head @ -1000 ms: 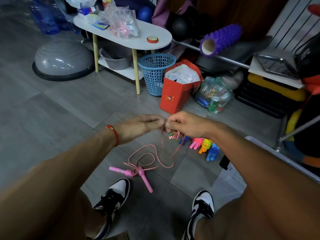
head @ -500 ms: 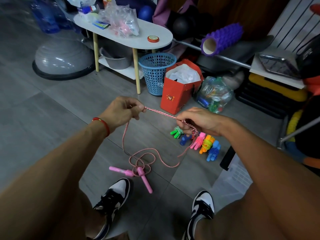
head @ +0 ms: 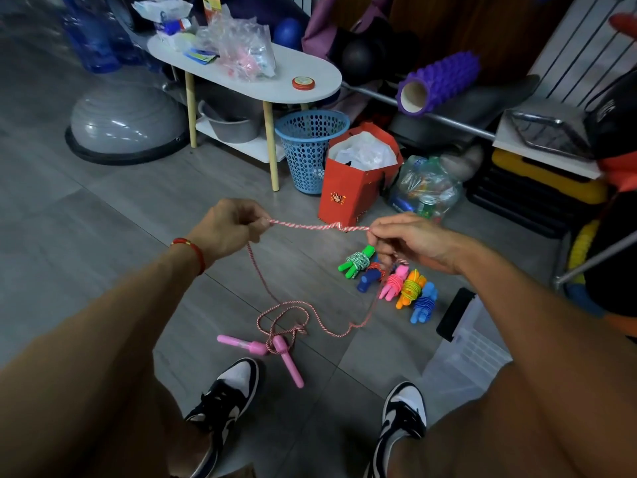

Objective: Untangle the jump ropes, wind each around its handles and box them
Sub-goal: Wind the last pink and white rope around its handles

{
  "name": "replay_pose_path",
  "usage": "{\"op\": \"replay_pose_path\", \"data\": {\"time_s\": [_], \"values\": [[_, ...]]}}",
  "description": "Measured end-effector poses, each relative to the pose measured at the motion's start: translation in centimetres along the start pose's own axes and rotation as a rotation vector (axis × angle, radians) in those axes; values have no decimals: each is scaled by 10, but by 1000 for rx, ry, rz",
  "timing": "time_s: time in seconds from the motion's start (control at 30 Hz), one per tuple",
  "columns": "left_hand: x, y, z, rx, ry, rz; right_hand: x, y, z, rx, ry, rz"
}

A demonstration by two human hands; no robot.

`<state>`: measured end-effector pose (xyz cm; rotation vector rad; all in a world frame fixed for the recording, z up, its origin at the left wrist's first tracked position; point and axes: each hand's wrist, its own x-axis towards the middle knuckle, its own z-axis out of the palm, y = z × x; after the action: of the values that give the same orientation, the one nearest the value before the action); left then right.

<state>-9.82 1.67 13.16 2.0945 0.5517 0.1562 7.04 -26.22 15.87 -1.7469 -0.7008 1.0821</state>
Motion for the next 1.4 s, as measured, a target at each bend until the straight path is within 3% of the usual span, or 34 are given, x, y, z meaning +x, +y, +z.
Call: {"op": "replay_pose_path", "data": {"time_s": [0.17,0.3,0.43,0.53,0.73,0.87,1.0,1.1,1.17,1.23,1.4], "values": [[-4,6,13,23,-250,-10,-1,-4,9,26,38,-8],[-18,17,27,34,-546,-13,-3,-10,17,25,32,10],[-27,25,46,-185,-759,-12,-4,-15,31,14,-47,-2],[-27,31,50,-380,-781,14,-3,-15,35,-40,-45,2],[-18,32,40,-572,-536,35,4,3,30,-325,18,52],[-11,30,43,-652,-298,44,10,4,47,-486,-63,-138],[-6,25,37,-365,-70,102,8,-11,49,-501,-101,-210],[-4,25,33,-60,4,160,9,-10,42,-202,-56,-178],[-2,22,27,-47,13,170,10,-8,33,-109,26,-119],[0,22,21,-86,63,150,11,-5,22,-214,104,-73],[3,20,16,-66,306,16,5,-2,9,-259,90,-33]]}}
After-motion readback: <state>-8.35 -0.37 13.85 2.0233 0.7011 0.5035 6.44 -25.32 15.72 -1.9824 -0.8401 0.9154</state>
